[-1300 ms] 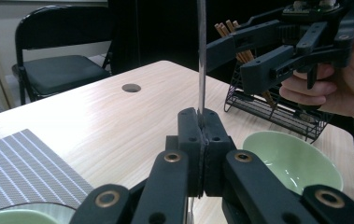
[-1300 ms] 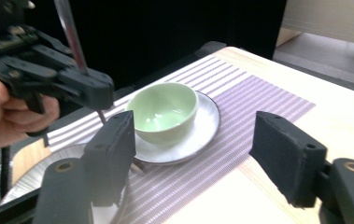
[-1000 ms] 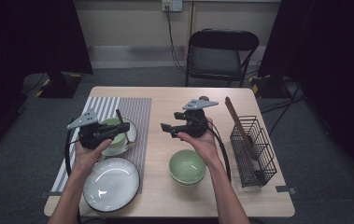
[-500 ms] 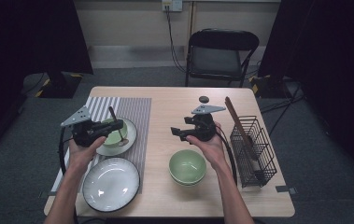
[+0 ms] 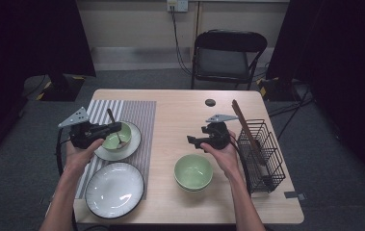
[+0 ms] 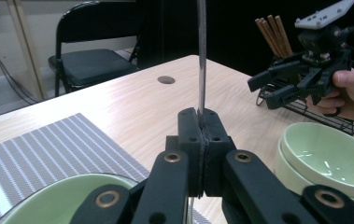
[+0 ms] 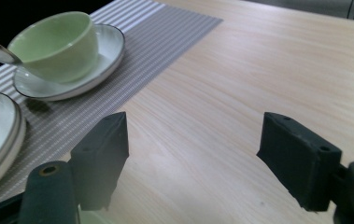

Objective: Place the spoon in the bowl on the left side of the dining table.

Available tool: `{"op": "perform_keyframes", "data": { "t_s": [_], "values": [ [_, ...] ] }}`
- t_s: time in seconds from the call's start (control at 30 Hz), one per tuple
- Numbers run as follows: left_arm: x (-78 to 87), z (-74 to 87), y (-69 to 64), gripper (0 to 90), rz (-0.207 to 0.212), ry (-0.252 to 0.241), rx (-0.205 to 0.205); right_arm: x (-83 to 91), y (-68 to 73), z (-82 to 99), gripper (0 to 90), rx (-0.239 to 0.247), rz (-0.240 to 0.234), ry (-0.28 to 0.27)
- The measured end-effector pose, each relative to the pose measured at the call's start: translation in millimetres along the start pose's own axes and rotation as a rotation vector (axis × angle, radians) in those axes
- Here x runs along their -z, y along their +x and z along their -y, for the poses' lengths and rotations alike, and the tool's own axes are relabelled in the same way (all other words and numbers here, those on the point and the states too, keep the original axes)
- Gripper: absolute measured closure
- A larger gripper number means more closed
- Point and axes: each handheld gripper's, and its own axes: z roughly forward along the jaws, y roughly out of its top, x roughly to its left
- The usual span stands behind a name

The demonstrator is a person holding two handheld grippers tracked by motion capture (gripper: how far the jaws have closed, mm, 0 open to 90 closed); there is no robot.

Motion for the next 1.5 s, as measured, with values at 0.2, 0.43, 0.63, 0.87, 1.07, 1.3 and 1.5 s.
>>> {"op": "perform_keyframes", "data": {
  "t_s": [0.2,0.43,0.63,0.87,1.07,1.3,1.5],
  "values": [
    [0.6,5.0,13.6,89.1,-0.032,0.002,0.013,-6.1,-15.8,16.4,21.2,-0.044,0.043,0.022],
    [1.5,1.3,18.8,89.6,-0.001,-0.019,0.041,-13.7,-25.3,28.1,21.4,-0.058,0.067,0.059],
    [8.0,-9.7,22.4,89.7,-0.037,-0.013,0.004,-17.2,-28.3,31.0,21.6,-0.065,0.077,0.070],
    [1.0,5.1,32.0,89.6,-0.043,0.017,0.017,-26.2,-32.3,39.2,20.8,-0.061,0.096,0.100],
    [-4.0,15.4,31.6,89.6,-0.038,0.050,0.025,-33.7,-35.0,45.9,19.7,-0.051,0.126,0.130],
    [-7.5,15.9,21.9,89.2,-0.036,0.079,0.003,-38.3,-36.8,54.9,19.4,-0.052,0.158,0.165],
    [-5.5,27.8,19.0,87.2,-0.032,0.097,0.021,-41.6,-35.5,62.8,18.8,-0.032,0.171,0.182]
  ]
}}
